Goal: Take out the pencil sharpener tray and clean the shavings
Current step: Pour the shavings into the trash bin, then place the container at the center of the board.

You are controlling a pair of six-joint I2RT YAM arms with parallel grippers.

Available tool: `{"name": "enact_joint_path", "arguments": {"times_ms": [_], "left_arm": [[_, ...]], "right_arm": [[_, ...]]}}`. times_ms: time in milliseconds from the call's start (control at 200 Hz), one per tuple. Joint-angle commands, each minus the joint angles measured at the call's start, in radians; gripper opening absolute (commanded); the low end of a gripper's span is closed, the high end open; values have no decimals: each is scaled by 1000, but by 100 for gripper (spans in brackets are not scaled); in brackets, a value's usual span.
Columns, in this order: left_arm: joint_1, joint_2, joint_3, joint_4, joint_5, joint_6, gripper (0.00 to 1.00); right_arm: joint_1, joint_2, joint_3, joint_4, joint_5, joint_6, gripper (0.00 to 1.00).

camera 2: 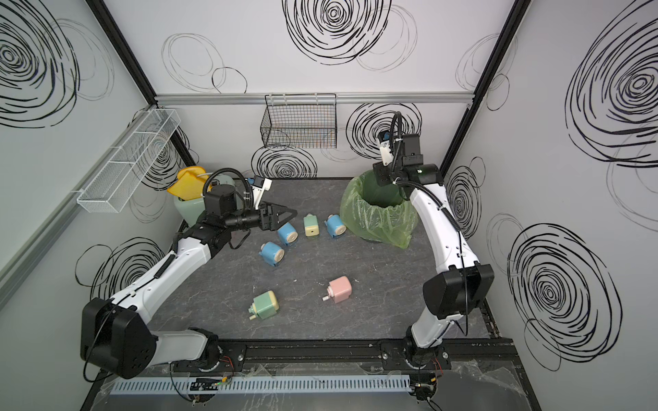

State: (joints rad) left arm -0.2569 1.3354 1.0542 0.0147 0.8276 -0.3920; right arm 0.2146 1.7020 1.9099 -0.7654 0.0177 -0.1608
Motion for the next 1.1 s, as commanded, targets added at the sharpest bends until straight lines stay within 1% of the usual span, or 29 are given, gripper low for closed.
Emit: {"name": "enact_joint_path", "arguments": {"times_ms": [0, 60, 125, 210, 315, 400, 525, 605, 680, 765, 840, 895, 940, 986, 1036, 1096], "left_arm": [[8, -1, -9, 21, -1, 23, 97], [9, 0, -12, 24, 1, 21, 97], [9, 1, -14, 29, 1, 19, 97], [10, 3, -17, 34, 3, 15, 97], [12, 4, -22, 37, 6, 16, 97], [12, 1, -24, 34, 4, 16, 97], [12, 4, -26, 39, 2, 17, 97], [12, 7, -29, 48, 3, 10, 97], [12, 10, -27, 50, 5, 7, 97], [13, 9, -29, 47, 4, 12, 97], [12, 10, -28, 48, 5, 7, 97], [11, 6, -28, 39, 1, 18, 97], [12, 4, -30, 42, -3, 17, 97], [12, 8, -27, 46, 1, 10, 97], [11, 8, -21, 40, 5, 11, 97], [9, 1, -21, 30, -4, 24, 97]], "right_arm": [[33, 44, 75, -196, 87, -1, 41], [45, 54, 92, -215, 125, -4, 41], [65, 75, 117, -257, 194, -17, 41], [79, 88, 128, -275, 207, -21, 42], [97, 114, 125, -303, 255, -28, 43], [98, 127, 104, -311, 262, -32, 44], [100, 130, 95, -316, 308, -35, 44], [99, 126, 96, -303, 297, -45, 44], [120, 119, 108, -303, 349, -43, 43], [119, 112, 100, -276, 301, -57, 44], [141, 126, 136, -305, 354, -37, 42], [164, 100, 124, -263, 323, -54, 42], [161, 113, 126, -269, 306, -60, 44], [155, 142, 136, -313, 329, -47, 45], [168, 132, 129, -306, 354, -28, 41], [172, 95, 98, -262, 310, -32, 42]]}}
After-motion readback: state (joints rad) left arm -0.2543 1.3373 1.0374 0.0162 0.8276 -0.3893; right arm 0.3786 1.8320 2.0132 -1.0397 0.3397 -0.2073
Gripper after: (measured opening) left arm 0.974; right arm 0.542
